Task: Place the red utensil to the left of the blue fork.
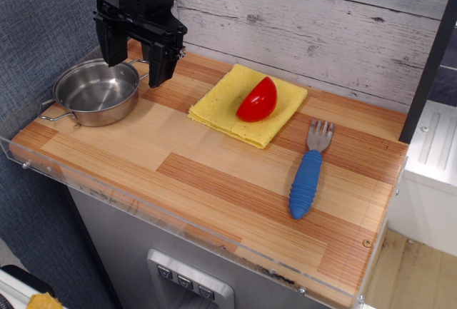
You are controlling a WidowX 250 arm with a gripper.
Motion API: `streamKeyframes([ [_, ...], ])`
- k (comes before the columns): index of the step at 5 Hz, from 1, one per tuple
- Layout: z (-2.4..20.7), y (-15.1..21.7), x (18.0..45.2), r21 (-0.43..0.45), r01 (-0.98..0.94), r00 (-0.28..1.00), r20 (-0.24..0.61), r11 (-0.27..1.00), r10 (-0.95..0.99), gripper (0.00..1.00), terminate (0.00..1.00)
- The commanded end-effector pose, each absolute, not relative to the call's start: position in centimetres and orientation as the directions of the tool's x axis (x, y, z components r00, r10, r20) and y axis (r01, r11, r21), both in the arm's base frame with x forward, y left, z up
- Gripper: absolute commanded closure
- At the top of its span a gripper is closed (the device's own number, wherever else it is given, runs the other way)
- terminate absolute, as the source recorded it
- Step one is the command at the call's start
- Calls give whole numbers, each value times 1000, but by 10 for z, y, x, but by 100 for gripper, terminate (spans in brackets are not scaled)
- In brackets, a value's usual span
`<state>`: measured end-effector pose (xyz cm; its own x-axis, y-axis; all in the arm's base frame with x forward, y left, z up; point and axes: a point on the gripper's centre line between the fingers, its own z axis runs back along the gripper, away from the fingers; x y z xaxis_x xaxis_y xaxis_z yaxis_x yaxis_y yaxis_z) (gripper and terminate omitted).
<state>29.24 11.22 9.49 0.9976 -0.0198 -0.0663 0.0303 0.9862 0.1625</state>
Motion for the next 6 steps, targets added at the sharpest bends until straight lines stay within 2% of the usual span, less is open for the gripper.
streamKeyframes([
  [1,95,112,292,163,30,998,-66,986,-20,0,0],
  [2,107,84,305,172,77,997,2,982,-79,0,0],
  [3,128,70,319,200,119,991,38,972,-129,0,0],
  [4,139,56,340,191,156,982,75,969,-173,0,0],
  [5,122,42,361,164,186,977,74,969,-200,0,0],
  [6,96,31,382,142,193,978,48,971,-202,0,0],
])
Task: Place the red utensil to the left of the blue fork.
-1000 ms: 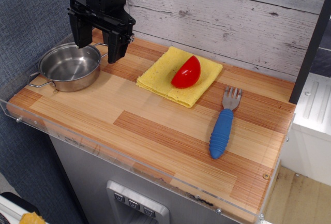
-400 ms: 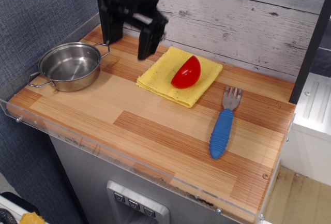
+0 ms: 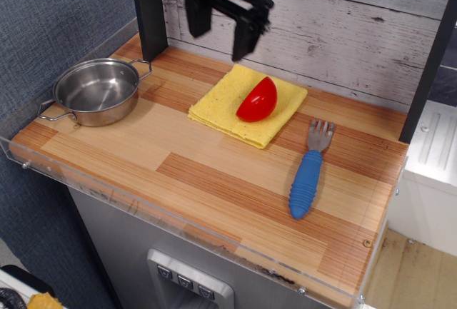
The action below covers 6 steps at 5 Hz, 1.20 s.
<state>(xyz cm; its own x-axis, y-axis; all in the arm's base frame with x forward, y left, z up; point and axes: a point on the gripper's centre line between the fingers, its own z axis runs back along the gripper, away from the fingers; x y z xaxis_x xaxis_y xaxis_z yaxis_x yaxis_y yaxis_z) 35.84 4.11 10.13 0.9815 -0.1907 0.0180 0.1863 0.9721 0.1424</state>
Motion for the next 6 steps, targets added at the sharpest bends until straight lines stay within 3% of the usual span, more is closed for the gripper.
streamKeyframes([
  [1,74,25,393,135,224,974,9,965,-227,0,0],
  [2,62,17,395,135,249,968,-11,959,-250,0,0],
  [6,49,14,388,150,261,965,-45,953,-257,0,0],
])
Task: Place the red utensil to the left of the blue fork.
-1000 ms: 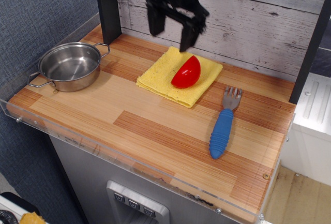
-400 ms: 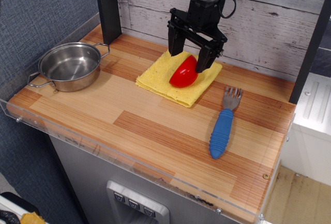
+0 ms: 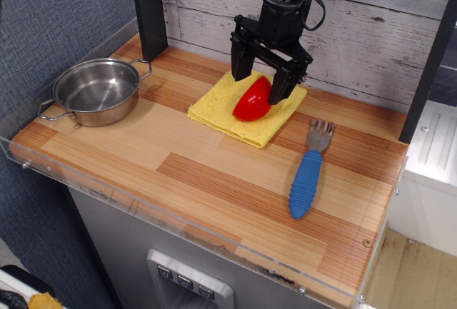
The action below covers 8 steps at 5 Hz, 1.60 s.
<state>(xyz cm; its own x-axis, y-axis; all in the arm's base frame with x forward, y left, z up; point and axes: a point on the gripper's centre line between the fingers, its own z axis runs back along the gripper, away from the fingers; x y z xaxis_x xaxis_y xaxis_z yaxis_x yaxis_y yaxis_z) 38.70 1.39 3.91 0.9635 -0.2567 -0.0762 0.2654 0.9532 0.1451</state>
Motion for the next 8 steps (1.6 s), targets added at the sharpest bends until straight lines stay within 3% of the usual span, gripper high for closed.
streamKeyframes([
  [1,48,15,387,148,258,966,-49,955,-254,100,0],
  [3,52,16,385,140,254,967,-46,957,-250,100,0],
  [5,94,27,373,110,206,975,57,972,-214,100,0],
  [6,121,32,351,104,203,971,106,974,-214,100,0],
  [7,126,32,324,100,187,973,119,977,-199,100,0],
  [8,110,17,302,91,236,967,79,968,-243,100,0],
])
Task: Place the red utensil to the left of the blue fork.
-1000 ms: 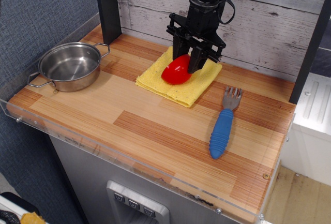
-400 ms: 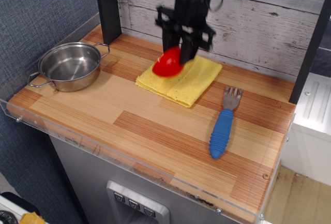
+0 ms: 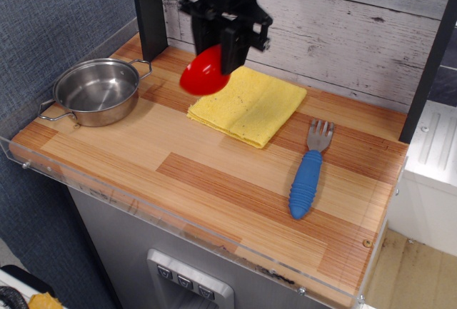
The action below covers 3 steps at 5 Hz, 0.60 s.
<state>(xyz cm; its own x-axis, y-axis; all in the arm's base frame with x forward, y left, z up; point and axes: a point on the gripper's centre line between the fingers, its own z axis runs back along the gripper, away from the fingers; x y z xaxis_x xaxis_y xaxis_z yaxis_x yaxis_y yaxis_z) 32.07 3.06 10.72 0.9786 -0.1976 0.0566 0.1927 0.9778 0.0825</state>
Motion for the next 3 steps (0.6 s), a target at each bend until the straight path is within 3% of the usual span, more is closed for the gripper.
streamKeyframes([
  [1,93,-2,291,121,293,955,10,948,-296,100,0],
  [2,82,-15,287,120,298,954,-15,947,-299,100,0],
  [3,86,-32,281,153,324,945,-7,934,-326,100,0],
])
